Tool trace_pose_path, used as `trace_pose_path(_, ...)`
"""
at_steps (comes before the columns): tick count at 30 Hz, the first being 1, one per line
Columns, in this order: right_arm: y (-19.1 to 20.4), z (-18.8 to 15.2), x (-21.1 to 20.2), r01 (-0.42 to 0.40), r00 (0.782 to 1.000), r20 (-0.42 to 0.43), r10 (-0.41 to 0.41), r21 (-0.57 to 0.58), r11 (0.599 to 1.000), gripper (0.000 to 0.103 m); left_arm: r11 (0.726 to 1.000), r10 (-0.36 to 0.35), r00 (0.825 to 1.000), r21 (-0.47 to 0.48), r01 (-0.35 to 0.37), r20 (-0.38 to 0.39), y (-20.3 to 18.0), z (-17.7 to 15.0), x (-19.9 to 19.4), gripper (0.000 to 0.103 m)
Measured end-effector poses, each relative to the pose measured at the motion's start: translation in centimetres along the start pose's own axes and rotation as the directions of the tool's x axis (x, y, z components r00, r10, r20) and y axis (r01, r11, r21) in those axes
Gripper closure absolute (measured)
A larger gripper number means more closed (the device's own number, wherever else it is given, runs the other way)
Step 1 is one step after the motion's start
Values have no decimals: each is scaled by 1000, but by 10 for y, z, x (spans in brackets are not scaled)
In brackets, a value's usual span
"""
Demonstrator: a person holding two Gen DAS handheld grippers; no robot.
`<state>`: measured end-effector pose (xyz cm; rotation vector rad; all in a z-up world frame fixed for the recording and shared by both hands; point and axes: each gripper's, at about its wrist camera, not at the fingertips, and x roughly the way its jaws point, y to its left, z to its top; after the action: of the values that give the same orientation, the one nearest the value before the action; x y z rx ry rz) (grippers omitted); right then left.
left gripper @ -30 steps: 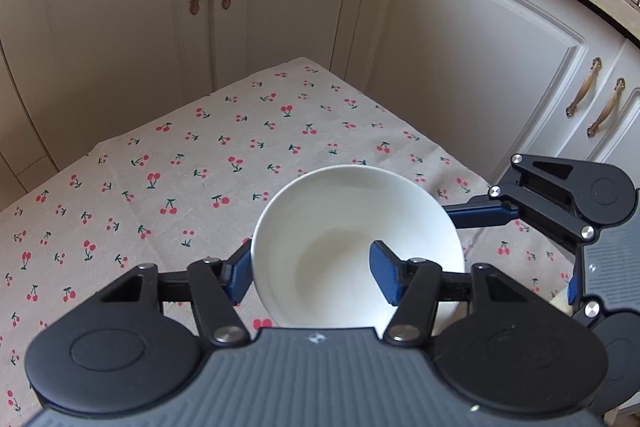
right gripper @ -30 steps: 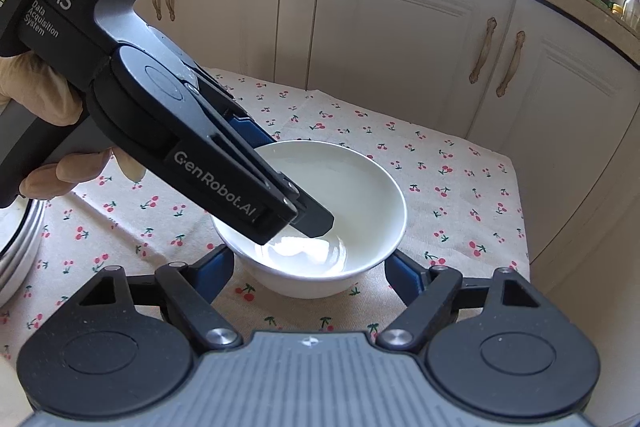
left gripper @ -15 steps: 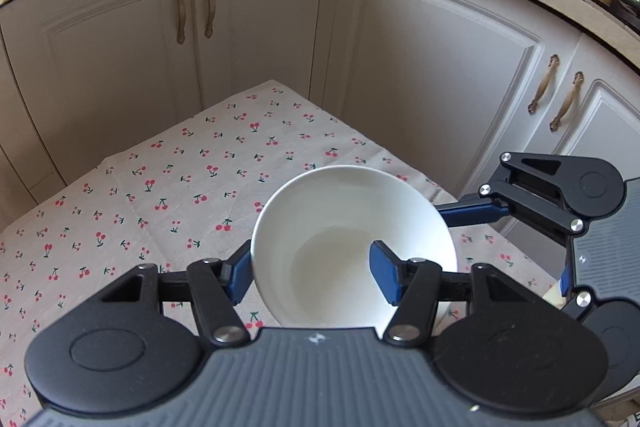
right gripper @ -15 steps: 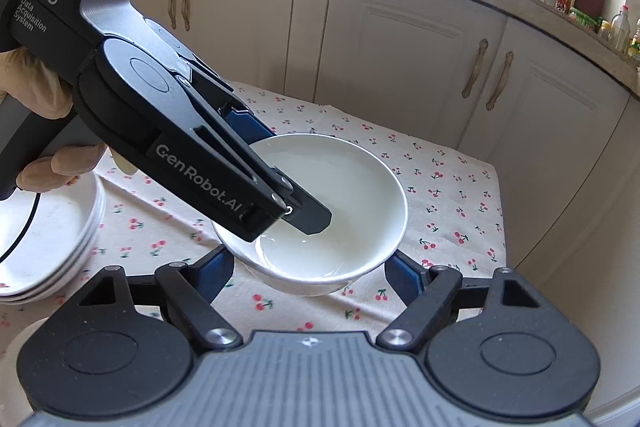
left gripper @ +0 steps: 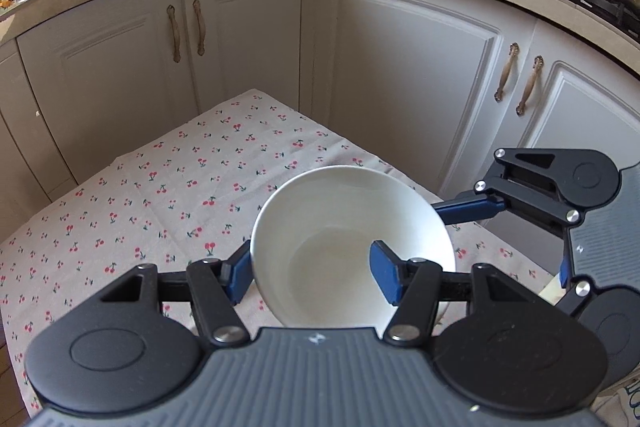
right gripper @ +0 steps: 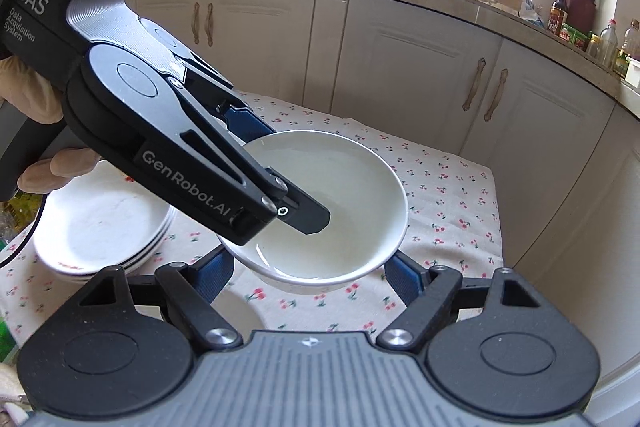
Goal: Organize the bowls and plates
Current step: 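Lift the bowl with the left tool and carry it over the nested bowls, then lower the bowl onto the nested bowls and open the left tool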
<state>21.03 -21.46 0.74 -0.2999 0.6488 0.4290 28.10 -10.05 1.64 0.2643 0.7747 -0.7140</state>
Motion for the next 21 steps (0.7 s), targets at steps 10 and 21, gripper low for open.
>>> trace_pose_path(10,20,-14,-26,-15,1000,1,15,0,1000,17,1000,-2,1000,-5,3,21,-22,-24,-27,43)
trace_pose_path(21,43,-36,-44,-33,999,-17,33,-5,999,17,999,-9,1000,-34,9,20,-40,-54,-40,42)
